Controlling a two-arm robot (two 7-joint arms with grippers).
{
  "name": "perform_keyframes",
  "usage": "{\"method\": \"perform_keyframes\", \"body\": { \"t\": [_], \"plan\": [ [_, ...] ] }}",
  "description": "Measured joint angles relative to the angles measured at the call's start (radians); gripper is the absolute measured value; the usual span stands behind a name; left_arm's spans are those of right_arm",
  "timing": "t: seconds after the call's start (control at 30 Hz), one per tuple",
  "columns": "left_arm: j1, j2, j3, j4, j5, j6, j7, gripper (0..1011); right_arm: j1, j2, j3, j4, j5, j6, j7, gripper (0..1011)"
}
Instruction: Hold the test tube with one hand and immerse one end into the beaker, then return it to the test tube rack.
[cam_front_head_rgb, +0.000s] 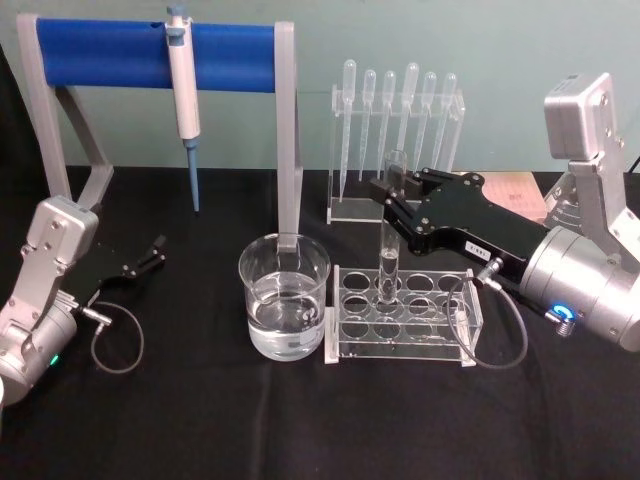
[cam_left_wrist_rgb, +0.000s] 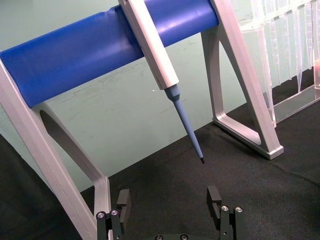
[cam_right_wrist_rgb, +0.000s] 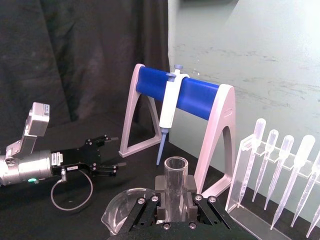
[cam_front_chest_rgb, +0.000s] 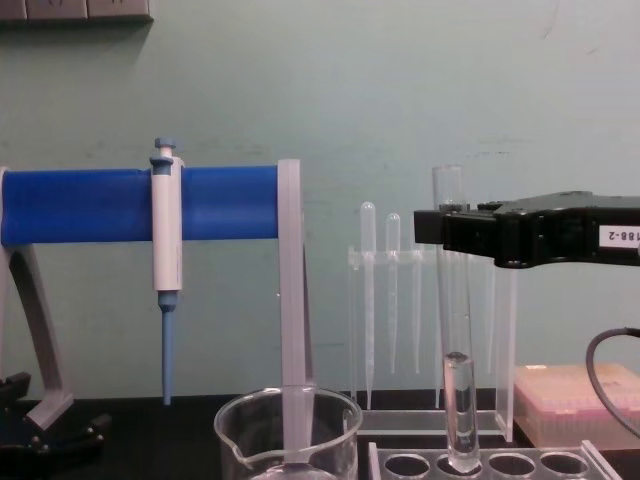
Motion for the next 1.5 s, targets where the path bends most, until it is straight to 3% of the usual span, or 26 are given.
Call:
{"method": "perform_keyframes", "body": {
  "t": [1.5],
  "plan": [
    [0.0, 0.0, 0.0, 0.0, 0.0, 0.0, 0.0, 1000, 0.0, 0.0, 0.0, 0.0, 0.0, 0.0, 0.0, 224]
  ]
}}
